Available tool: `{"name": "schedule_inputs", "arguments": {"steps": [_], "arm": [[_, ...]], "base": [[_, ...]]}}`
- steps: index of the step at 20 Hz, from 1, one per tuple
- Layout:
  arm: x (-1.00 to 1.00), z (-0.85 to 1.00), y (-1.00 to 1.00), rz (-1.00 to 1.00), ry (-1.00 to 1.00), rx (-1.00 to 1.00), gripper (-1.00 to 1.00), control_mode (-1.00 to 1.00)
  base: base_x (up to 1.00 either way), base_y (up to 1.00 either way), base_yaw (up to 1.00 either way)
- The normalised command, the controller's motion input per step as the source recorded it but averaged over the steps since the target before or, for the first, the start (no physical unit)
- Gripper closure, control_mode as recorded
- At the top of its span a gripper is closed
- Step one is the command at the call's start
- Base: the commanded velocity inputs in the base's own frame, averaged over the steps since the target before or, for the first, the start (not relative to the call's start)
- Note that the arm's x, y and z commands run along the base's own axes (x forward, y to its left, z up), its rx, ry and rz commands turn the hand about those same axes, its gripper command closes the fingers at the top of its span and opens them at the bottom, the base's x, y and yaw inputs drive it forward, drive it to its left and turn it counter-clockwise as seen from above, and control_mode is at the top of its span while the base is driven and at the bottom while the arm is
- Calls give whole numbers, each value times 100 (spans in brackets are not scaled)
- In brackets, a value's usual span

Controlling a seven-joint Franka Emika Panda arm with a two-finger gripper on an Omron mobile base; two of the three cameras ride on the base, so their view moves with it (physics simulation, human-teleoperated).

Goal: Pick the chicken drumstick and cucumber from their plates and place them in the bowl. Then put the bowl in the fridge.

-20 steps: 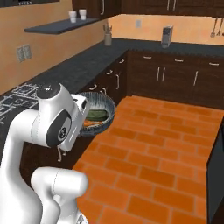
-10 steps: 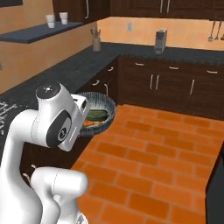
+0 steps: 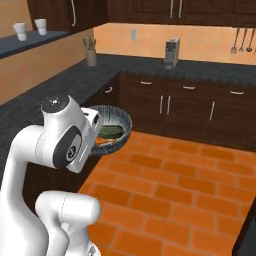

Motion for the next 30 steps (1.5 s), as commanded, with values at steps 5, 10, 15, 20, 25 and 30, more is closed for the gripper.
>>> {"name": "schedule_inputs", "arguments": {"steps": [5, 10, 15, 20, 25, 30], "arm": [[0, 0, 0, 0, 0, 0, 100, 100], [0, 0, 0, 0, 0, 0, 100, 100], [0, 0, 0, 0, 0, 0, 100, 100], [0, 0, 0, 0, 0, 0, 100, 100], [0, 0, 0, 0, 0, 0, 100, 100], [0, 0, 0, 0, 0, 0, 100, 100]], "base": [[100, -3, -12], [100, -3, -15], [100, -21, -34], [91, 0, -63], [97, 0, -63], [93, 0, -66]]}}
